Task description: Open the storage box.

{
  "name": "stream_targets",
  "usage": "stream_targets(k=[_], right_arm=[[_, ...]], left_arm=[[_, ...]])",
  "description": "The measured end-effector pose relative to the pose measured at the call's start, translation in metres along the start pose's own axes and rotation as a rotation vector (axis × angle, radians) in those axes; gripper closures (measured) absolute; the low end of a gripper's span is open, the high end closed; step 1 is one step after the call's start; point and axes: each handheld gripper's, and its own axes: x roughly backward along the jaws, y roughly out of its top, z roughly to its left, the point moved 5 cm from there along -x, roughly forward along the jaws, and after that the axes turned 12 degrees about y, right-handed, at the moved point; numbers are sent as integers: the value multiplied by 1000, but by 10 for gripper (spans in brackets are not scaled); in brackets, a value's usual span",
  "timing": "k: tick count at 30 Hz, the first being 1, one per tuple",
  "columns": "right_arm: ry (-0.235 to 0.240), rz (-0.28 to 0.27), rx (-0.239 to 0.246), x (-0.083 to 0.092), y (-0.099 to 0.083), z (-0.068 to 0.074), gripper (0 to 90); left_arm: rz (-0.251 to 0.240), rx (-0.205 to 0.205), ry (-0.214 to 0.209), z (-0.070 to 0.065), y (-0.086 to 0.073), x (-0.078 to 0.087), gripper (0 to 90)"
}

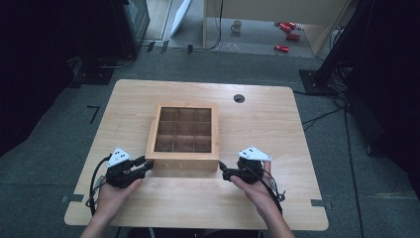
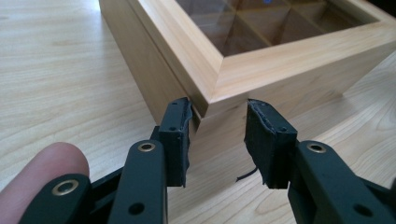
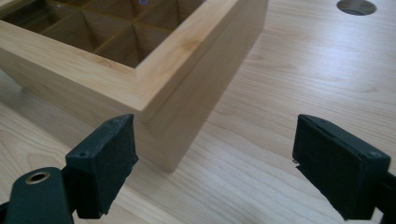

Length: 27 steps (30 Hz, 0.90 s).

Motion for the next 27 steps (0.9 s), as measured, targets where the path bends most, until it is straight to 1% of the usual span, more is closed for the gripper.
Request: stream_targets(k=[1,2,3,6,11,18,24,27], right_arm=[[6,-1,0,-1,1,2,133],[10,-3,2,-3,1,4,133],[14,-1,3,-4,2,5,133],[22,-1,6,-8,2,10,133],[37,1,11,-12,2,15,133],[71,-14,22,-13,3,21,133],[81,-9,36,-19,2,27,133],[77,-10,36,-21,2,28,133]], left_arm=[[9,0,9,0,-1,-1,618],[2,11,2,1,-2,-2,638],[4,18,-5,2,-2,-2,639],[3,4,6,1,-1,-2,640],[5,12,4,1,-1,-2,642],[3,3,9,1,1,-1,657],[-16,-2,6,1,6,3,666],[-21,-5,4,0,8,5,666]])
